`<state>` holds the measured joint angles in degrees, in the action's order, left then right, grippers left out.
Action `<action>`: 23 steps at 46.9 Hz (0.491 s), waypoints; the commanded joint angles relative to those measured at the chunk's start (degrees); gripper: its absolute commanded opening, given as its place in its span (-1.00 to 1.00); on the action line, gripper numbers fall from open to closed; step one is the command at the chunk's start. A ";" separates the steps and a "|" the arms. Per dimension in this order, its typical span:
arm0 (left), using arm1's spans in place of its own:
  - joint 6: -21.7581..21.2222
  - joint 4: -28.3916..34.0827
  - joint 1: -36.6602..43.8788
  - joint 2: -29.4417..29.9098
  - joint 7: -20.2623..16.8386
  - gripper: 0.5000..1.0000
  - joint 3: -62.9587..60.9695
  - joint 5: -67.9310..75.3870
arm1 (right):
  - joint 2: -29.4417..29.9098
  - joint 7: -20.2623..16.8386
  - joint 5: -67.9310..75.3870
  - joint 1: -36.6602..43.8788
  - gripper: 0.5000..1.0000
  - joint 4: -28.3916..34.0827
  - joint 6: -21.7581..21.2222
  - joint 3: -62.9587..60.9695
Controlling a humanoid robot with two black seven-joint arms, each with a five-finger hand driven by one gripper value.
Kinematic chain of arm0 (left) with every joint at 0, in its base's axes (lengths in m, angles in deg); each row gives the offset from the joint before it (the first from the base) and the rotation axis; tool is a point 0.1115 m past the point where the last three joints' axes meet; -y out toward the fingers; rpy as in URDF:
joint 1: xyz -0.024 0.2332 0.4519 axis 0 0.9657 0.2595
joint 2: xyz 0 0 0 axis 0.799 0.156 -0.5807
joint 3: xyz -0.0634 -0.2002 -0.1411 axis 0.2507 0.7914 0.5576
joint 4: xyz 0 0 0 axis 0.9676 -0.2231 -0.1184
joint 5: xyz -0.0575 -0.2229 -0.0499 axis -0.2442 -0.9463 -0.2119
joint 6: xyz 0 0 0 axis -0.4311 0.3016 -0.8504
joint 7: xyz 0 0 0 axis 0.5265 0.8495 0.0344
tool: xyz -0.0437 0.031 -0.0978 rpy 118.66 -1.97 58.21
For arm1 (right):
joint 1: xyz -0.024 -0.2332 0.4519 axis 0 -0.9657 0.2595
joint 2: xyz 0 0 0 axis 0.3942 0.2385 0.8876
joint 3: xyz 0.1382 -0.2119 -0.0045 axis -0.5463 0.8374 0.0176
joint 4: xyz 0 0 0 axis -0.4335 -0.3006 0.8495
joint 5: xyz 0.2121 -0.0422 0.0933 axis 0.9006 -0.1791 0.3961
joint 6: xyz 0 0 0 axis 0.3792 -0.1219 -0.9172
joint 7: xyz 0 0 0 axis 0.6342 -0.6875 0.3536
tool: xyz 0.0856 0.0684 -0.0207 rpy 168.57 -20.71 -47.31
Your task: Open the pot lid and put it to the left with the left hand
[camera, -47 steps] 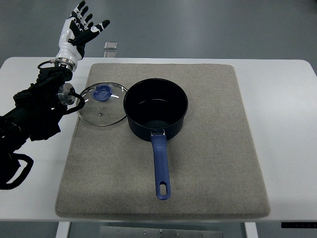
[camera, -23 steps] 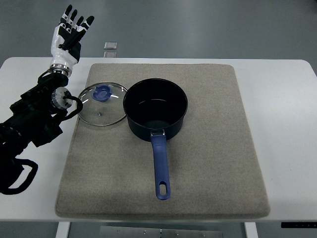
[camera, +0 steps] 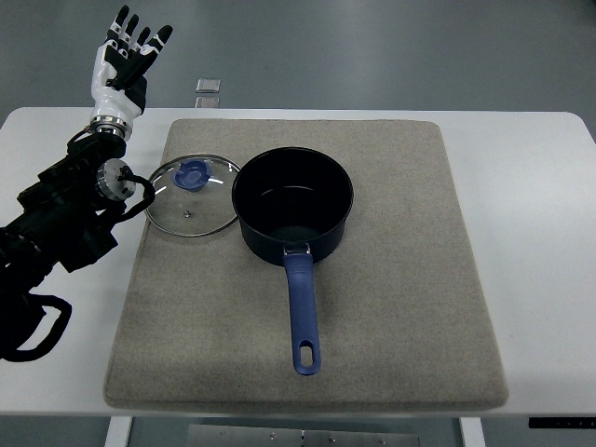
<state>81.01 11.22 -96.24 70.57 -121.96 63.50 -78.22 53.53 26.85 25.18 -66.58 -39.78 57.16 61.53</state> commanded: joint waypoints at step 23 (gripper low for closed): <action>-3.54 -0.01 -4.27 0.50 -0.01 0.93 0.03 -0.02 | 0.00 0.02 0.00 -0.03 0.67 0.00 0.01 0.00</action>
<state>77.59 11.24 -100.37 70.95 -121.96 63.59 -78.27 53.53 26.86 25.18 -66.60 -39.77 57.16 61.52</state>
